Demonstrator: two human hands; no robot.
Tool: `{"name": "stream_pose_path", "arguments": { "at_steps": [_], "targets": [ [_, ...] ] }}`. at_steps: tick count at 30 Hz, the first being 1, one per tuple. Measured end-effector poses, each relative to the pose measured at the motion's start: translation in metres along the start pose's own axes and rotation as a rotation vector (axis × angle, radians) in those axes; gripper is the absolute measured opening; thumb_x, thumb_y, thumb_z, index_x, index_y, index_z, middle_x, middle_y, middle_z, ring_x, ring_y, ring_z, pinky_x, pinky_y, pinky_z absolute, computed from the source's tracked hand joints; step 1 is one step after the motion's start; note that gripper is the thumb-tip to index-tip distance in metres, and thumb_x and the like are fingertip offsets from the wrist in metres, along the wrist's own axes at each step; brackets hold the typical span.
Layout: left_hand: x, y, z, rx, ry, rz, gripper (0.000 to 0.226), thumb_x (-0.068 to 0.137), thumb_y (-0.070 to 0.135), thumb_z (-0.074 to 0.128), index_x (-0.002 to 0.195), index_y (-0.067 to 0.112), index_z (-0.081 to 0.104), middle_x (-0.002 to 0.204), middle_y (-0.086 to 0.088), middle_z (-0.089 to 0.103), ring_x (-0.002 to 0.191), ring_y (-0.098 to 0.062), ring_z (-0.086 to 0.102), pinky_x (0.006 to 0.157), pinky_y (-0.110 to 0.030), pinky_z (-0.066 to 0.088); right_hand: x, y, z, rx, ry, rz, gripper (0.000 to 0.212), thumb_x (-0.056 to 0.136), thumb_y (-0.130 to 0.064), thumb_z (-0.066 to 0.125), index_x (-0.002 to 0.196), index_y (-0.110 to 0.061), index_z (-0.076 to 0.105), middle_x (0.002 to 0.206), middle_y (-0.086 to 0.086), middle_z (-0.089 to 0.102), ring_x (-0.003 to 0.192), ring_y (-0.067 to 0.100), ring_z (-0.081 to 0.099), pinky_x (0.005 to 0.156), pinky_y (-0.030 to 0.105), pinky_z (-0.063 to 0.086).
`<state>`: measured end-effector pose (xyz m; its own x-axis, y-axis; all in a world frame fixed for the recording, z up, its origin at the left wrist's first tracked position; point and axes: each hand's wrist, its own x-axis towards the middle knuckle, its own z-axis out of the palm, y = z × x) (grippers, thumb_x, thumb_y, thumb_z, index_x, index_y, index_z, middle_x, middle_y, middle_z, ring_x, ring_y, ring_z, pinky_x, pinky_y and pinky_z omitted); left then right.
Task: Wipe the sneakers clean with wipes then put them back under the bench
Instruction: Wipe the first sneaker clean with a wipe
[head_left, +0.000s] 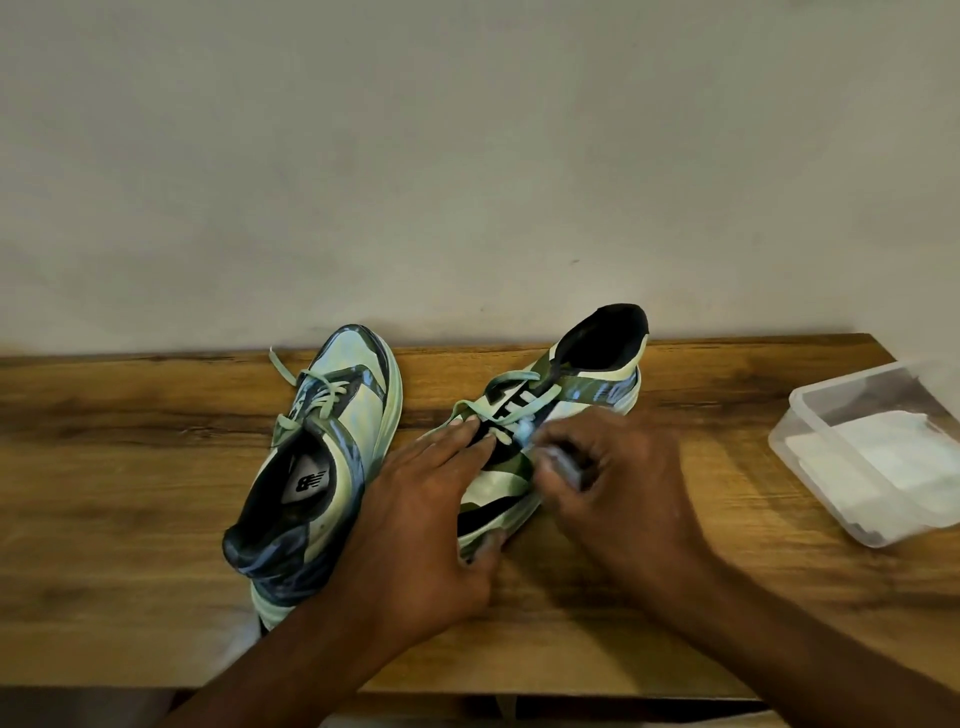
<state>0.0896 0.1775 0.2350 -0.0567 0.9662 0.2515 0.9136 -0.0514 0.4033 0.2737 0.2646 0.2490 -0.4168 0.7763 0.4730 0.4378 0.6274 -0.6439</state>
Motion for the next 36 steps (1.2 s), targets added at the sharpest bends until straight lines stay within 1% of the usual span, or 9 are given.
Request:
{"name": "stream_pose_path", "arguments": {
  "at_steps": [4, 9, 13, 16, 21, 27, 30, 33, 36],
  "targets": [
    [0.000, -0.002, 0.000, -0.029, 0.002, 0.012, 0.080, 0.068, 0.041, 0.077, 0.144, 0.025, 0.060, 0.157, 0.006, 0.051, 0.145, -0.012, 0.046, 0.119, -0.043, 0.041, -0.008, -0.011, 0.010, 0.005, -0.135, -0.112, 0.019, 0.084, -0.014, 0.078, 0.101, -0.022, 0.078, 0.091, -0.010, 0.071, 0.080, 0.001, 0.063, 0.072, 0.024, 0.056],
    [-0.001, 0.000, 0.001, 0.003, 0.017, 0.005, 0.084, 0.070, 0.048, 0.076, 0.148, 0.025, 0.057, 0.156, 0.007, 0.051, 0.144, -0.012, 0.047, 0.118, -0.041, 0.040, 0.019, 0.013, -0.012, -0.040, 0.064, 0.064, 0.013, 0.087, -0.016, 0.076, 0.096, -0.025, 0.079, 0.083, -0.016, 0.068, 0.074, 0.001, 0.063, 0.063, 0.014, 0.051],
    [0.000, -0.002, 0.001, -0.004, -0.001, 0.012, 0.084, 0.067, 0.043, 0.076, 0.147, 0.024, 0.059, 0.156, 0.005, 0.052, 0.143, -0.014, 0.048, 0.117, -0.045, 0.044, -0.002, -0.006, 0.007, -0.024, -0.033, -0.028, 0.022, 0.083, -0.010, 0.079, 0.102, -0.021, 0.079, 0.092, -0.008, 0.071, 0.080, 0.001, 0.063, 0.072, 0.022, 0.056],
    [0.001, -0.002, 0.001, -0.010, 0.002, 0.023, 0.084, 0.066, 0.042, 0.075, 0.147, 0.025, 0.058, 0.156, 0.005, 0.052, 0.144, -0.014, 0.048, 0.117, -0.045, 0.043, -0.004, -0.008, 0.010, 0.004, -0.098, -0.095, 0.024, 0.082, -0.009, 0.080, 0.102, -0.022, 0.079, 0.093, -0.009, 0.071, 0.081, 0.000, 0.063, 0.073, 0.017, 0.053],
    [0.000, -0.002, 0.003, 0.007, 0.017, 0.023, 0.083, 0.069, 0.048, 0.074, 0.146, 0.022, 0.060, 0.154, 0.004, 0.054, 0.142, -0.014, 0.050, 0.116, -0.043, 0.044, 0.023, 0.015, -0.013, -0.037, 0.095, 0.097, 0.014, 0.087, -0.019, 0.074, 0.097, -0.028, 0.078, 0.084, -0.017, 0.067, 0.073, -0.002, 0.062, 0.062, 0.013, 0.051],
    [0.001, -0.001, 0.001, 0.024, 0.011, 0.026, 0.085, 0.066, 0.044, 0.076, 0.146, 0.024, 0.058, 0.154, 0.003, 0.055, 0.141, -0.016, 0.052, 0.115, -0.044, 0.044, -0.001, -0.008, 0.009, -0.010, -0.077, -0.031, 0.020, 0.084, -0.013, 0.078, 0.100, -0.024, 0.079, 0.090, -0.012, 0.070, 0.078, -0.001, 0.063, 0.070, 0.021, 0.056],
    [0.000, -0.002, 0.001, 0.027, 0.013, 0.023, 0.084, 0.069, 0.047, 0.077, 0.147, 0.025, 0.058, 0.155, 0.006, 0.052, 0.143, -0.013, 0.049, 0.117, -0.040, 0.040, 0.016, 0.008, -0.007, 0.022, -0.001, 0.048, 0.016, 0.085, -0.015, 0.077, 0.097, -0.026, 0.079, 0.087, -0.016, 0.069, 0.073, 0.000, 0.065, 0.062, 0.025, 0.058],
    [-0.001, -0.002, 0.002, 0.021, 0.001, 0.013, 0.085, 0.070, 0.049, 0.075, 0.149, 0.026, 0.056, 0.158, 0.007, 0.049, 0.145, -0.012, 0.045, 0.119, -0.043, 0.041, 0.022, 0.017, -0.015, -0.040, 0.097, 0.104, 0.015, 0.085, -0.014, 0.077, 0.096, -0.024, 0.079, 0.086, -0.013, 0.070, 0.073, -0.001, 0.063, 0.062, 0.019, 0.055],
    [0.000, -0.002, 0.002, 0.023, 0.003, 0.018, 0.084, 0.069, 0.047, 0.076, 0.147, 0.023, 0.058, 0.156, 0.005, 0.052, 0.144, -0.014, 0.049, 0.116, -0.046, 0.044, 0.006, 0.001, 0.000, -0.037, 0.002, 0.051, 0.018, 0.085, -0.014, 0.077, 0.100, -0.024, 0.079, 0.090, -0.011, 0.071, 0.079, -0.001, 0.063, 0.069, 0.018, 0.054]
  ]
}}
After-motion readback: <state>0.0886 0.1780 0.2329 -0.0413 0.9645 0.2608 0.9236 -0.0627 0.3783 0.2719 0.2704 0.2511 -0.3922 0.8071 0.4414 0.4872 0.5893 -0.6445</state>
